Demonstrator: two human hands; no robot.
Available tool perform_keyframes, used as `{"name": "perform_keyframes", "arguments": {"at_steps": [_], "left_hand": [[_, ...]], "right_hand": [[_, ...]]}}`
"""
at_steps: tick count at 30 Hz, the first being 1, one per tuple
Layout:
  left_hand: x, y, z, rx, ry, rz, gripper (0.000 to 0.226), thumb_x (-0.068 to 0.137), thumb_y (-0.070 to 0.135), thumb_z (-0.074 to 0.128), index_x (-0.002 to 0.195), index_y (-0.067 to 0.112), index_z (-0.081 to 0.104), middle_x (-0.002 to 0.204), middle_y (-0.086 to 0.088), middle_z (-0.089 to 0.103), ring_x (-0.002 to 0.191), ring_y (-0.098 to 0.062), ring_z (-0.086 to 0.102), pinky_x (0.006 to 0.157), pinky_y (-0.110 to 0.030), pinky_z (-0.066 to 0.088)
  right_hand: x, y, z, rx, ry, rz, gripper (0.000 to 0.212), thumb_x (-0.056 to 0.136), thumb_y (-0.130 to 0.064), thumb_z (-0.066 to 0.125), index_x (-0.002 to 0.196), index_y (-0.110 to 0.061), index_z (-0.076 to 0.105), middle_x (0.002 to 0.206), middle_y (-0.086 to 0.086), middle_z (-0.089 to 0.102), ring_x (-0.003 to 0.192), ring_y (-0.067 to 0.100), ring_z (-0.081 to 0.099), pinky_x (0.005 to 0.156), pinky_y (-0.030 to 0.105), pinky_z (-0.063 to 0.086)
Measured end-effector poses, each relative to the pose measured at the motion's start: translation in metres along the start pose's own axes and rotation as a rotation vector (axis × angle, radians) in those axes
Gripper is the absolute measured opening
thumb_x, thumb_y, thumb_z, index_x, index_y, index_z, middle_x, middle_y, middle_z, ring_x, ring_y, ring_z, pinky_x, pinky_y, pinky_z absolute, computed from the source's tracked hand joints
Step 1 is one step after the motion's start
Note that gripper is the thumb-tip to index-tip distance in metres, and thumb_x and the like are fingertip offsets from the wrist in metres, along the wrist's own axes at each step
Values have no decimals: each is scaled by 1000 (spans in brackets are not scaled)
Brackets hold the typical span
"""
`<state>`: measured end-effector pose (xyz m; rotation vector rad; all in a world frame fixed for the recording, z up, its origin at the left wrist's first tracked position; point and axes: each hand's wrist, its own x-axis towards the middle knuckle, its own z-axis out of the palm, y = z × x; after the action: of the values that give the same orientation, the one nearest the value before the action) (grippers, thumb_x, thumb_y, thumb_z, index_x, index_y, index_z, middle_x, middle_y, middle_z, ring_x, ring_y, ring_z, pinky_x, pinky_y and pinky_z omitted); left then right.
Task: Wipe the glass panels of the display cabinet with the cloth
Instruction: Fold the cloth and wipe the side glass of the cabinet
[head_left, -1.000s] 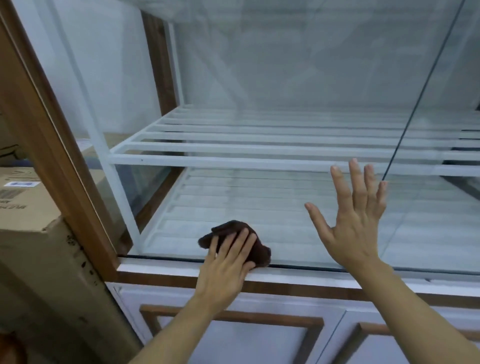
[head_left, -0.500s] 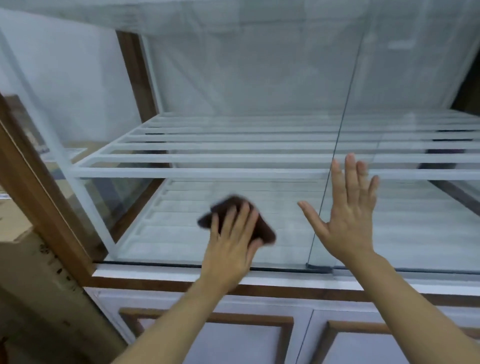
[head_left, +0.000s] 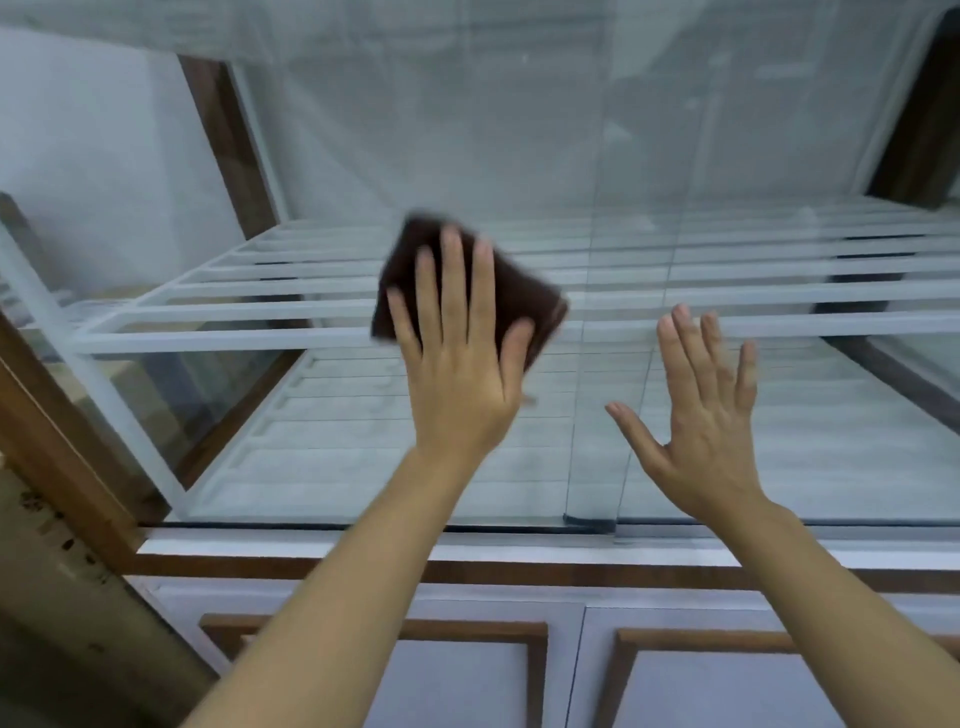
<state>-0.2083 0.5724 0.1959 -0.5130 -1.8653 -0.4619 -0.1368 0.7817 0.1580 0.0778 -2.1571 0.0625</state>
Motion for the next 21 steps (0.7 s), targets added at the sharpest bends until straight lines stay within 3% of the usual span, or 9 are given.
{"name": "perform_keyframes", "arguments": {"at_steps": [3,5,8,10,14,16,18,21], "left_hand": [[-134,-11,15,40,-266,146,62,108,45,21,160,18,0,167,-2,-10,150,-33,19,125,-47,-4],[-166,-10,19,56,-338,99,60,108,45,15,159,22,-6,167,0,-9,144,-33,25,124,-46,-3],[-99,15,17,3,-205,-101,64,107,45,20,159,14,-2,164,-17,8,150,-34,7,122,-51,-4],[-23,39,10,-90,-50,-196,65,106,41,28,157,5,11,163,-23,14,151,-38,8,122,-53,-3],[40,64,11,-63,97,-155,63,105,40,34,155,3,25,161,-23,23,151,-38,16,122,-55,4],[-8,61,25,-52,33,-68,63,105,41,33,156,7,21,163,-19,19,153,-34,10,123,-53,2],[-95,53,37,-51,-112,36,64,106,42,33,159,14,10,167,-11,3,154,-28,5,124,-51,-2],[-208,35,46,-18,-316,94,67,104,40,31,160,22,0,167,2,-13,145,-30,27,124,-46,-2]], "right_hand": [[-2,3,0,-27,-19,-27,77,99,-51,42,157,-11,10,165,10,9,153,28,3,122,58,3],[-4,6,-1,-29,-25,-36,76,101,-51,41,157,-13,7,165,8,7,153,26,0,122,57,2],[-9,10,-1,-29,-39,-49,72,102,-49,39,157,-18,5,165,1,0,153,22,-4,122,57,2],[-15,13,-1,-21,-41,-33,68,103,-48,36,157,-21,6,165,0,1,153,20,-4,122,58,1],[-27,16,2,96,-31,38,63,103,-44,31,157,-19,11,166,1,7,154,20,0,122,58,-1],[-30,17,5,124,-8,49,61,104,-42,30,157,-18,13,165,4,11,154,20,2,122,58,-1],[-34,17,9,106,13,45,60,104,-42,30,156,-18,14,165,5,13,153,20,2,121,59,1],[-39,18,13,53,22,30,60,103,-42,34,156,-18,16,164,5,15,153,22,5,121,60,6]]}}
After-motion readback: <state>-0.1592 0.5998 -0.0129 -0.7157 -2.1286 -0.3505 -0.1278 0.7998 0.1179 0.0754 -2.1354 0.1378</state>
